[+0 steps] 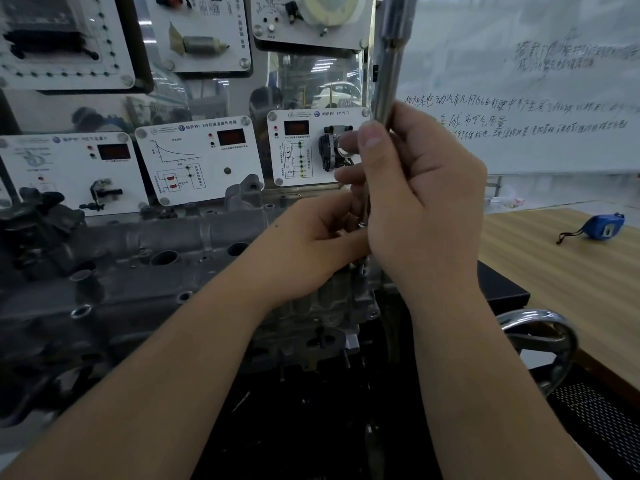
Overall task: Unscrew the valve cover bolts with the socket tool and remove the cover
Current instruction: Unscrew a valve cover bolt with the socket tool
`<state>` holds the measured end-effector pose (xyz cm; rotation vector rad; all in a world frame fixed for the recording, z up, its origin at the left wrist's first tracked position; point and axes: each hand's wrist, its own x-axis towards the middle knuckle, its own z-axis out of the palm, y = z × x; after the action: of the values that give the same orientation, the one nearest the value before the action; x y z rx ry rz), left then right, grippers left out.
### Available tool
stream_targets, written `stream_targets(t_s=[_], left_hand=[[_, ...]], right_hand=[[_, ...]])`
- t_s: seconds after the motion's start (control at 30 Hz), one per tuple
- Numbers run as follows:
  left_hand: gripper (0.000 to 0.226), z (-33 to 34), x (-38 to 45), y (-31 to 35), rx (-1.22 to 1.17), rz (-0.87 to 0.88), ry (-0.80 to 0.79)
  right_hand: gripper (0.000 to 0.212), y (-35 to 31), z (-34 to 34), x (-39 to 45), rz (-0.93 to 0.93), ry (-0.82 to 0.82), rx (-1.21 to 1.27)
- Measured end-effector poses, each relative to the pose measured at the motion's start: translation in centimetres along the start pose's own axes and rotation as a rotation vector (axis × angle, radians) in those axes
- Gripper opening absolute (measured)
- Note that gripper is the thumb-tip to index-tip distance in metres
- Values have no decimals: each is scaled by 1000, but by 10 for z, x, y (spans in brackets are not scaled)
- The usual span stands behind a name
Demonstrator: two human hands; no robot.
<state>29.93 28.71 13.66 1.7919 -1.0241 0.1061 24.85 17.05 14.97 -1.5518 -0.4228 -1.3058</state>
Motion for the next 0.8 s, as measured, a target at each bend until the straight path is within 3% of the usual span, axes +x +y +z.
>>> stream_targets(t_s=[0.13, 0.3, 0.43, 0.63, 0.8], left_hand=[[24, -1, -2, 1, -7, -4, 5], [41, 2, 1, 0, 44, -9, 50], [23, 1, 1, -1, 42, -9, 41], [31, 0, -1, 1, 28, -9, 30], [38, 3, 2, 0, 30, 0, 60]], right_hand=[[41, 1, -1, 1, 19, -2, -18], [31, 3, 0, 1, 16, 10, -28], [13, 3, 1, 0, 1, 30, -19], [35, 4, -1, 0, 43, 12, 10], [9, 1, 0, 2, -7, 26, -28]])
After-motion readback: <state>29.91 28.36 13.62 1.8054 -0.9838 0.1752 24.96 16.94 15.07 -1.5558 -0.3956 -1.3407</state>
